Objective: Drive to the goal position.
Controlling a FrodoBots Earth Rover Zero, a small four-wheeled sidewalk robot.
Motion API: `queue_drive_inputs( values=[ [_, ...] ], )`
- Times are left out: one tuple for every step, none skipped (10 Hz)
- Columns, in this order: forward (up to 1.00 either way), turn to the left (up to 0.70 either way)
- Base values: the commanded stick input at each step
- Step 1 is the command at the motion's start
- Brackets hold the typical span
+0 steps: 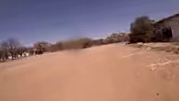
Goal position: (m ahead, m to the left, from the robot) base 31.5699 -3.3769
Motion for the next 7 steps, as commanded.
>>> queue_drive_inputs(
  values=[
    [1.00, 0.00],
    [1.00, 0.00],
    [1.00, 0.00],
    [1.00, 0.00],
    [1.00, 0.00],
    [1.00, 0.00],
    [1.00, 0.00]
  ],
)
